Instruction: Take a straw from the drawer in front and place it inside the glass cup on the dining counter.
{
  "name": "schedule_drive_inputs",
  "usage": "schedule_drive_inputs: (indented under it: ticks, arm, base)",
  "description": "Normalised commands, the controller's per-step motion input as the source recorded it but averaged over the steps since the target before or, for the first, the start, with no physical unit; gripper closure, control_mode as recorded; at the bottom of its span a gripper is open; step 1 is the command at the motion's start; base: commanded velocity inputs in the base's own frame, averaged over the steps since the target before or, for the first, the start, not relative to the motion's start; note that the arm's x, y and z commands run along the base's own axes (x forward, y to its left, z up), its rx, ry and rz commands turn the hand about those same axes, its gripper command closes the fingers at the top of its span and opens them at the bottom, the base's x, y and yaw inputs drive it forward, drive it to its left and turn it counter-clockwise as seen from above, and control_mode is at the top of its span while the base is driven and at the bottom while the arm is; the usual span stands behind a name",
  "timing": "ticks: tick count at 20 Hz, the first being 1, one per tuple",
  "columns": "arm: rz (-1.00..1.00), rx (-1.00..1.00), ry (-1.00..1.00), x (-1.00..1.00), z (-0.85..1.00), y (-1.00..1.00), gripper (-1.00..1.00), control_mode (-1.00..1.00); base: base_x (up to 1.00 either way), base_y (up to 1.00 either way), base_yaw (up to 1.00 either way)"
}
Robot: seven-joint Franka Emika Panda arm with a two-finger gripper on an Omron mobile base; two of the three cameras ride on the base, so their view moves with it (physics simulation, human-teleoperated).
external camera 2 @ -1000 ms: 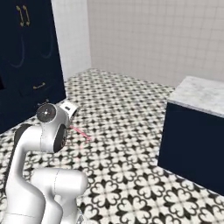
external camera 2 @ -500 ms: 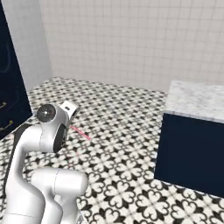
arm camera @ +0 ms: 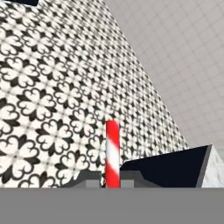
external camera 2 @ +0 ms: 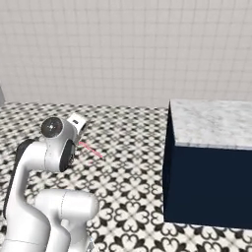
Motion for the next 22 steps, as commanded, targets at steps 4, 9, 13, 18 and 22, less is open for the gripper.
schedule_drive_inputs:
  ticks: [4, 9, 13, 18, 22]
  arm:
    - [0.0, 0.0, 0.0, 0.0, 0.0, 0.0, 1.0, 1.0]
    - [0.0, 0.0, 0.0, 0.0, 0.0, 0.0, 1.0, 1.0]
    - [0.0, 0.0, 0.0, 0.0, 0.0, 0.0, 1.0, 1.0]
    - [0.0, 0.0, 0.0, 0.0, 0.0, 0.0, 1.0, 1.0]
    - [0.0, 0.0, 0.0, 0.0, 0.0, 0.0, 1.0, 1.0]
  base:
    - [1.0, 0.62, -0.45]
    - [1.0, 0.94, -0.39]
    - [1.0, 0.94, -0.39]
    - [1.0, 0.71, -0.41]
    - [1.0, 0.48, -0.46]
